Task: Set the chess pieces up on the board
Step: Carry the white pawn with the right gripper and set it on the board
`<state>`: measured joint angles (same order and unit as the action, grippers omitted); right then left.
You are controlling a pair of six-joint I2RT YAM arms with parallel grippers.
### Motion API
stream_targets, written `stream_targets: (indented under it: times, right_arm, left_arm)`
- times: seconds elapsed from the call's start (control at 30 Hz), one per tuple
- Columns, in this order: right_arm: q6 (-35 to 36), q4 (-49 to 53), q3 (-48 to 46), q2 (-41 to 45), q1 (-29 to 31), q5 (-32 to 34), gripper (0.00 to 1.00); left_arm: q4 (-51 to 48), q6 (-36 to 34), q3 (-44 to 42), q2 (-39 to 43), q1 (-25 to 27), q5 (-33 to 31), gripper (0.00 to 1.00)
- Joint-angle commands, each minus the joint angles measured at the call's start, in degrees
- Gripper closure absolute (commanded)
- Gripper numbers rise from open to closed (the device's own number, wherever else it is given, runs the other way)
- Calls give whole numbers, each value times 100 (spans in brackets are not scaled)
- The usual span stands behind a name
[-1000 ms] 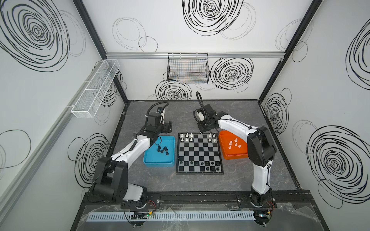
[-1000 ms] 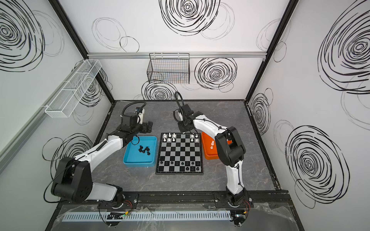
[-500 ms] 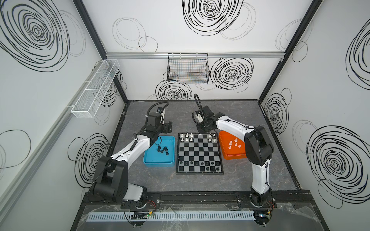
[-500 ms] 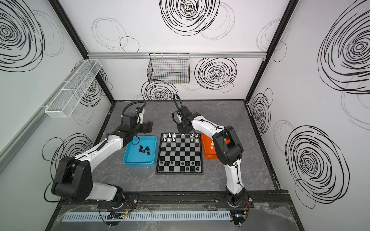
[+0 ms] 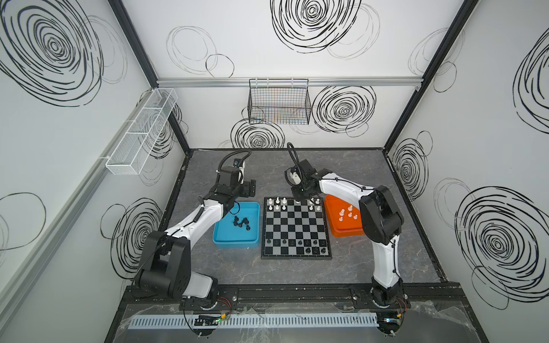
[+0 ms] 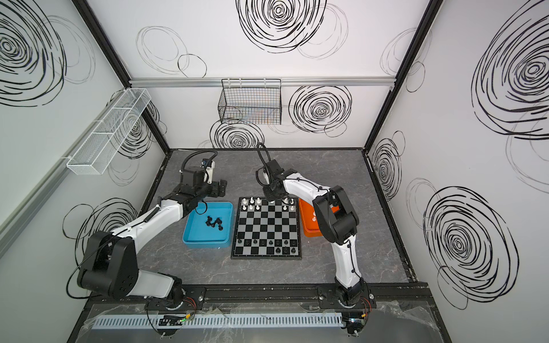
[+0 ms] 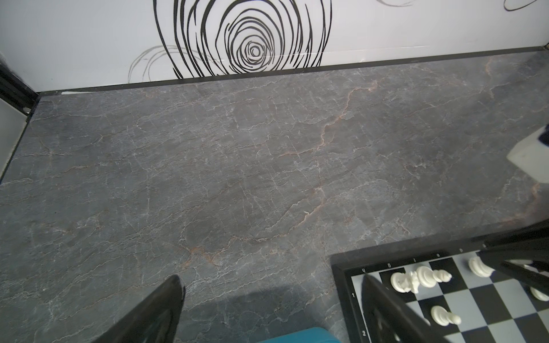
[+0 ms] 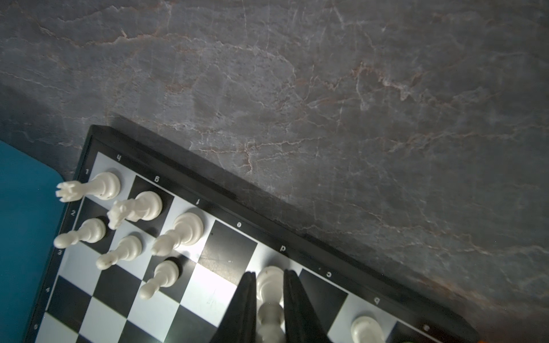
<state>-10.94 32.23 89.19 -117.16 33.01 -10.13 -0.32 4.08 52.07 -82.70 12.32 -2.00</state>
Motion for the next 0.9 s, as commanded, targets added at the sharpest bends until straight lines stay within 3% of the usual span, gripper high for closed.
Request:
stream_targets:
  times: [0.0,0.87]
  right_arm:
    - [13,-63,-33,-97,49,58,79]
    - [23,-32,-59,-185,68,42,78]
  left_arm:
    - [67,34,179,-71,-45,4,4]
    - [58,44,198,-105,-46,24,4]
